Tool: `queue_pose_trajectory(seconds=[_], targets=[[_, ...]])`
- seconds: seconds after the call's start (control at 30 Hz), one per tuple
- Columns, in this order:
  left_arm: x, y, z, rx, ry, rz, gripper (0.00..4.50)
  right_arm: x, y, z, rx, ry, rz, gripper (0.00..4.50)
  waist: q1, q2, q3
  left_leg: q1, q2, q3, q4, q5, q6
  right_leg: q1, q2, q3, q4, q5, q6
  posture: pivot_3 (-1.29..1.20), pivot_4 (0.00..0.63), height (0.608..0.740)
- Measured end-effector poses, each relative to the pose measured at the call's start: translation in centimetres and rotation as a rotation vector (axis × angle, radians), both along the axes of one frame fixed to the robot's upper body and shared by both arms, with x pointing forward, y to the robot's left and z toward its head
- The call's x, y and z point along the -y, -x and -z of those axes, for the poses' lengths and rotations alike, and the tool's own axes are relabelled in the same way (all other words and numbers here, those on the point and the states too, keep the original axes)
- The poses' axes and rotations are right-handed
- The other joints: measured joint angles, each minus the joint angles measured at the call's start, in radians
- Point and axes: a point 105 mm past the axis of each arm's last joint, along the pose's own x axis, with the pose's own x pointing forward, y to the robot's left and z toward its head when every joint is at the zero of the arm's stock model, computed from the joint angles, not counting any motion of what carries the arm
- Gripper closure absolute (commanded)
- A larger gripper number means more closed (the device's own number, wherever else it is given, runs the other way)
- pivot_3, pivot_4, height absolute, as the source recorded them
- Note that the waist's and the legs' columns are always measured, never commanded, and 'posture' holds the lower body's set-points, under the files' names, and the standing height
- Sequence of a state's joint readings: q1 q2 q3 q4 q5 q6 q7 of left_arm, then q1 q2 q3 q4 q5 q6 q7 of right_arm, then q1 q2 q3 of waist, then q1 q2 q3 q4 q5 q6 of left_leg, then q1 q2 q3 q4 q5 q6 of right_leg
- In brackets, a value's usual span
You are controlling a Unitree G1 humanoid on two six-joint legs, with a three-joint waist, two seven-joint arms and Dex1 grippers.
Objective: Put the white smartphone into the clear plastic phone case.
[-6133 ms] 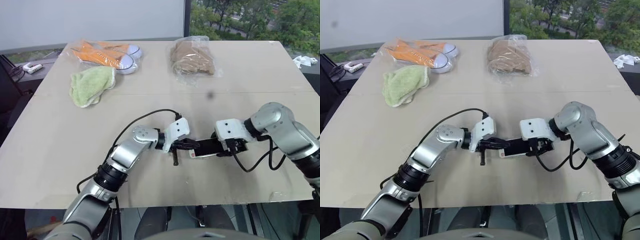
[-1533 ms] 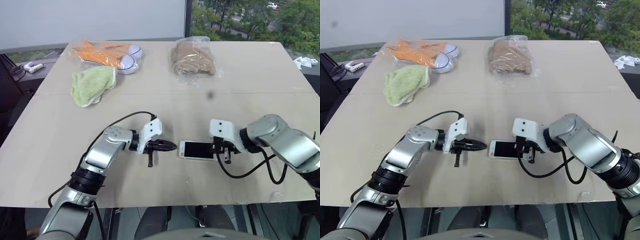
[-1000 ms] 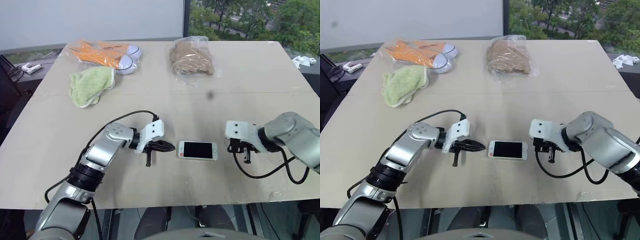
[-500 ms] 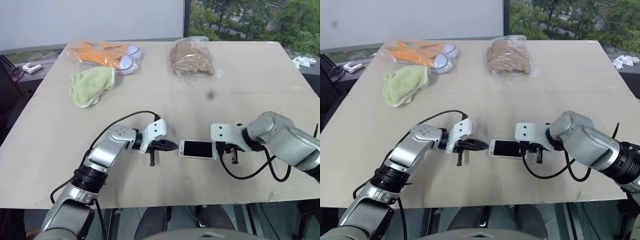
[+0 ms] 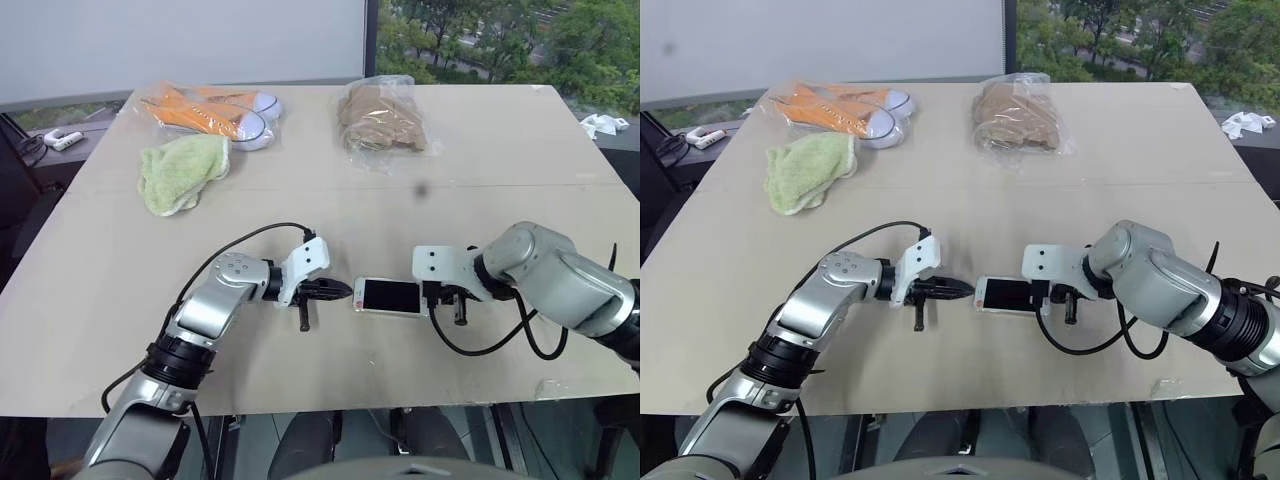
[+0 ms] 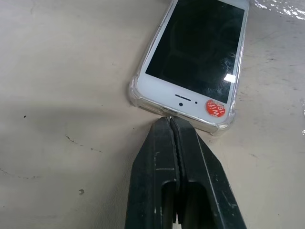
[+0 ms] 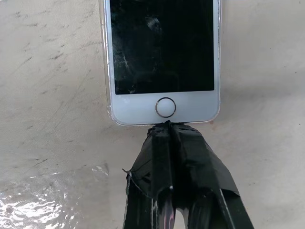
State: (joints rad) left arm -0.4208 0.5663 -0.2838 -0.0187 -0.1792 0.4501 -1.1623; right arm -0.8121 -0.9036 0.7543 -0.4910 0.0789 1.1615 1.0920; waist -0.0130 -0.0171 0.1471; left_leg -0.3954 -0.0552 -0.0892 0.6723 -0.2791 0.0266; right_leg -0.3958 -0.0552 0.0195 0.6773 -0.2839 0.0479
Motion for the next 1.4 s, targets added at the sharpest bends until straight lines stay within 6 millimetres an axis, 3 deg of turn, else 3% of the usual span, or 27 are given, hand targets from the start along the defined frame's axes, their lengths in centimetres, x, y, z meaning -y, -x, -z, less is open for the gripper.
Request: queue_pose_trajectory(seconds=[0.17,0.33,0.43,0.63,0.83,0.97,1.07,1.2,1.4], targets=[[-0.1,0.1,-0.6,0.002,0.023,0.015,4.5,1.1,0.1,-0.1,0.008,-0.006,0.017,4.43,0.006,0.0,0.0,-0.003,0.0,0.0,0.0,0.0,0.0,-0.001,-0.001,-0.001,-0.001,0.0,0.0,0.0,0.15,0.74],[1.0,-0.1,-3.8,0.007,0.176,0.059,4.5,2.0,0.0,-0.7,0.026,-0.031,0.054,4.43,0.005,0.0,0.001,-0.004,0.0,-0.001,0.0,0.0,0.0,-0.001,-0.001,-0.001,-0.002,0.0,0.0,0.0,0.15,0.74],[1.6,0.2,-4.6,0.002,0.21,0.099,4.5,2.0,0.1,-0.8,0.03,-0.048,0.053,4.43,-0.002,0.0,0.001,-0.004,0.0,0.0,-0.001,0.0,0.0,-0.001,0.0,0.0,-0.002,0.0,0.0,0.0,0.15,0.74],[3.4,0.7,-3.2,-0.018,0.187,0.142,4.5,1.7,-0.2,-0.9,0.067,-0.089,0.09,4.43,0.002,0.0,0.001,-0.004,0.0,0.0,0.0,0.0,0.0,-0.001,0.0,0.0,-0.002,0.0,0.0,0.0,0.15,0.74],[3.8,0.3,-1.3,-0.031,0.16,0.102,4.5,1.9,-0.7,-1.5,0.101,-0.198,0.199,4.43,0.003,0.0,0.001,-0.004,0.0,-0.001,-0.001,0.0,0.0,-0.001,0.0,-0.001,-0.003,0.0,0.0,0.0,0.15,0.74],[3.8,0.5,-0.2,-0.033,0.15,0.104,4.5,0.0,-1.1,-3.4,0.172,-0.521,0.3,4.43,0.002,0.0,0.0,-0.004,0.0,0.0,-0.002,0.0,0.0,-0.001,0.0,0.0,-0.002,0.0,0.0,0.0,0.15,0.74],[3.6,0.6,-0.1,-0.026,0.147,0.101,4.5,-0.5,-0.1,-4.2,0.24,-0.749,0.383,4.43,0.012,-0.002,-0.001,-0.003,0.0,-0.002,-0.002,0.0,0.0,-0.001,0.0,-0.001,-0.002,0.0,0.0,0.0,0.15,0.74],[3.2,0.4,-0.1,0.004,0.128,0.103,4.5,-1.5,3.1,-1.7,0.157,-0.909,0.473,4.43,0.013,0.0,0.0,-0.003,-0.001,0.0,-0.002,0.0,0.0,-0.001,0.0,0.0,-0.001,0.0,0.0,0.0,0.15,0.74],[2.7,0.3,0.0,0.083,0.038,0.133,4.5,-0.1,5.1,1.3,0.183,-0.859,0.55,4.43,-0.001,0.0,-0.001,0.005,-0.001,0.002,-0.002,0.0,0.0,0.004,0.001,0.002,0.001,0.0,0.0,0.0,0.15,0.74]])
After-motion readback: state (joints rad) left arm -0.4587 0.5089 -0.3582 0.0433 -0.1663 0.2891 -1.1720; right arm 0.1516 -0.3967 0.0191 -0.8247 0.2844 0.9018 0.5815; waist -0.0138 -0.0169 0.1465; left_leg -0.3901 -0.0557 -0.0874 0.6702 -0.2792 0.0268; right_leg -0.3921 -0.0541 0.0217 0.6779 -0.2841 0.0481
